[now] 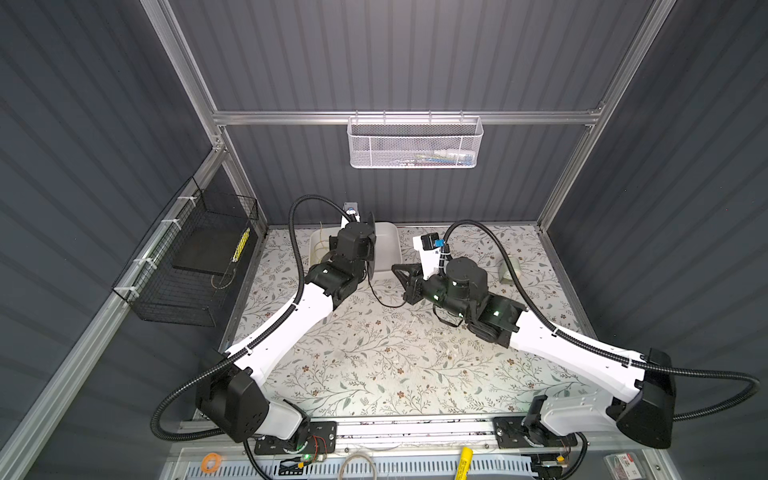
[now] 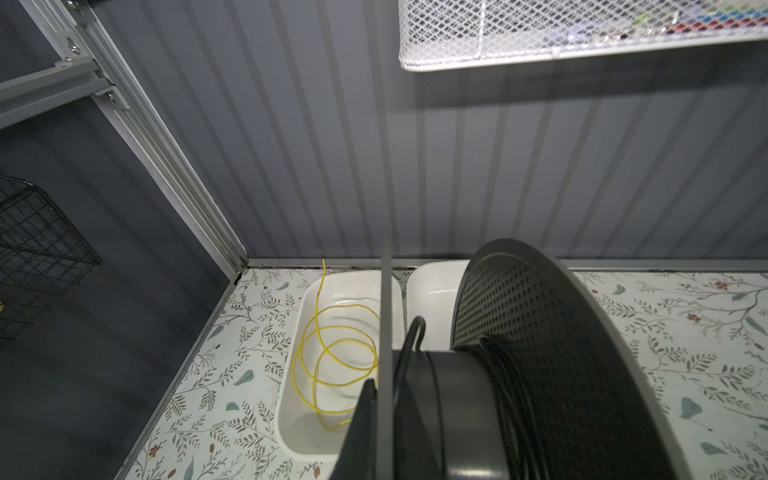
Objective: Wrap the cables
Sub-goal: 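Swing the spool toward the trays with left gripper while right gripper reaches, then carry the black cable around the spool with the right gripper while left holds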
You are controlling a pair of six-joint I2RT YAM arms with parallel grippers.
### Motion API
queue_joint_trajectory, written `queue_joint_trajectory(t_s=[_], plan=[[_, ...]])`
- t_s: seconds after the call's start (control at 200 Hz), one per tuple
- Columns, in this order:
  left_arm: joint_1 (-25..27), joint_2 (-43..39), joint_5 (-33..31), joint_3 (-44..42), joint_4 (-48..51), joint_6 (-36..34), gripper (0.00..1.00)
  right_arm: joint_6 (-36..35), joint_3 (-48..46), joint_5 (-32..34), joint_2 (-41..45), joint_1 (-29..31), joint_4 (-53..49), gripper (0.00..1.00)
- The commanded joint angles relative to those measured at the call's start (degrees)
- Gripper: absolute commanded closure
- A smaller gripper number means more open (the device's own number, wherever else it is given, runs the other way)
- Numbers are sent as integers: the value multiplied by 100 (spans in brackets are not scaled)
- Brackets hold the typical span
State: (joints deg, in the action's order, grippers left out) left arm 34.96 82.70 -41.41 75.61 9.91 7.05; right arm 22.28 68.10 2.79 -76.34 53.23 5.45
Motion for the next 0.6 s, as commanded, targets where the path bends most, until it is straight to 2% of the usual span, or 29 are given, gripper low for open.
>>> queue_joint_trajectory(t_s=[0.0, 0.155, 0.265, 0.595], plan=[[24, -131, -37, -114, 49, 52, 100, -369, 585, -309, -135, -29, -372, 100], [59, -360, 310, -509, 542, 255, 100, -348, 1277, -499, -435, -215, -578, 99], [120, -606, 546, -878, 945, 483, 100, -117, 1687, -904, -629, -530, -641, 98], [257, -1145, 1064, -1370, 2260, 635, 100, 891, 2533, -2317, -1278, -1983, -640, 92]])
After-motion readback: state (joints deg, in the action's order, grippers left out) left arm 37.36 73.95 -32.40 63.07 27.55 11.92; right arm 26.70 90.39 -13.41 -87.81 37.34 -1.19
